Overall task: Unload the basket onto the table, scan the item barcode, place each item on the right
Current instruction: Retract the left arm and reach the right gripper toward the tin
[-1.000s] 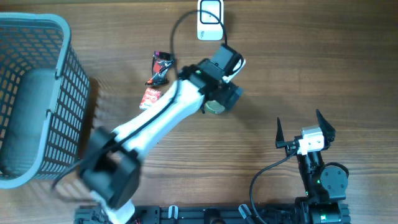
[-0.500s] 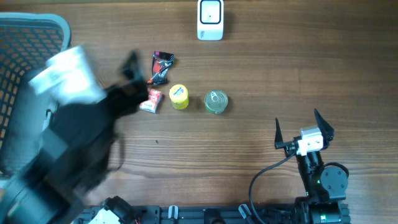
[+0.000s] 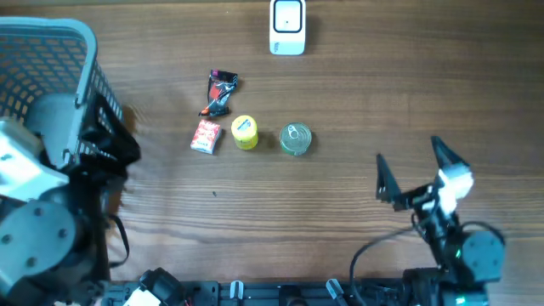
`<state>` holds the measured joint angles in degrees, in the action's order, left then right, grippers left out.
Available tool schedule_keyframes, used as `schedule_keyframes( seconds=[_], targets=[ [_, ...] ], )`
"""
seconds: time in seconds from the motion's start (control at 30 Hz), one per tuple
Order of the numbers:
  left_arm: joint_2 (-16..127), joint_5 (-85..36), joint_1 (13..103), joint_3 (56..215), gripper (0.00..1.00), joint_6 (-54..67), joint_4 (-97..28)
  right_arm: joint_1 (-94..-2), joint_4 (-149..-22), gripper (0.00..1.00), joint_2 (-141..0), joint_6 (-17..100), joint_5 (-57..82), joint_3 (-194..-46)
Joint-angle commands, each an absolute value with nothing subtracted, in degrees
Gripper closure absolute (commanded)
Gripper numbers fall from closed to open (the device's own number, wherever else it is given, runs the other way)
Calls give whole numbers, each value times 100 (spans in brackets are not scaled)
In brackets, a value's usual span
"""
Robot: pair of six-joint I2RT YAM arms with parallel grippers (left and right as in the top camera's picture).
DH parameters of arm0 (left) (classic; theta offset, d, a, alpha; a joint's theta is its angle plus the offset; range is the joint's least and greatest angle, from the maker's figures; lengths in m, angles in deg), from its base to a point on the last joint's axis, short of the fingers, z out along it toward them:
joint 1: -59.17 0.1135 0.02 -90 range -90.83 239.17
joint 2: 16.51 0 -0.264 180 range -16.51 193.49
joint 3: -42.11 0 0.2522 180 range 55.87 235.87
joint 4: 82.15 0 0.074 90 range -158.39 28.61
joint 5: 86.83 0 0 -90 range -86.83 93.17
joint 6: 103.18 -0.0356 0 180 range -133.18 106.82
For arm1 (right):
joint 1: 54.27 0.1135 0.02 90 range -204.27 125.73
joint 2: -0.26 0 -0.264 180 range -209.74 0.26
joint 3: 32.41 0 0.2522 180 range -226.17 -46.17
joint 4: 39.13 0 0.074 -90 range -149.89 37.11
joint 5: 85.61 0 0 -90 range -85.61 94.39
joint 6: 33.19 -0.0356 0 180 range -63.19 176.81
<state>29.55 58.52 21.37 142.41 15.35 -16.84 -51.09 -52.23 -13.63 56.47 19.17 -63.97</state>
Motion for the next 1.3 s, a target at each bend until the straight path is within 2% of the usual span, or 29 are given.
schedule_keyframes(
  seconds=[0.0, 0.1, 0.23, 0.3, 0.37, 0.53, 0.67, 0.8, 1.0, 1.1, 1.23, 1.27],
  targets=[
    [2960, 7144, 2299, 14248, 0, 421, -2667, -5112, -5992, 0, -3055, 5982, 1810, -7991],
    [3014, 7161, 2542, 14245, 0, -836, -4602, -5112, -7286, 0, -4681, 5973, 2136, -9628],
    [3246, 6320, 2992, 14245, 0, -3031, -7043, -5112, -8934, 0, -6154, 5969, 2612, -11234],
    [3333, 6071, 3250, 14245, 0, -3787, -7279, -5112, -9371, 0, -6565, 5971, 2859, -11674],
    [3399, 6062, 3510, 14245, 0, -4126, -6921, -5112, -9373, 0, -6720, 5964, 3135, -11741],
    [3279, 4963, 4222, 14186, 0, -3247, -5279, -5112, -9435, 0, -7179, 5728, 3301, -11735],
    [2791, 3741, 5239, 13754, 0, -2274, -4429, -5112, -9782, 0, -7536, 5914, 2792, -11737],
    [2332, 3026, 6139, 12973, 0, -1759, -4453, -5112, -9701, 0, -7603, 5975, 2792, -11776],
    [1572, 1876, 7186, 11824, 0, -1693, -4534, -4823, -10108, 0, -7603, 5960, 2700, -12087],
    [1124, 1581, 7088, 11417, 0, -1258, -4744, -4554, -10088, 0, -7588, 5934, 3122, -12189],
    [927, 1608, 6867, 11415, 0, -1269, -5011, -4502, -9767, 0, -7619, 5768, 3878, -12183],
    [892, 1605, 6869, 11415, 0, -1269, -5122, -4397, -9749, 0, -7621, 5761, 3642, -12183]
  ],
)
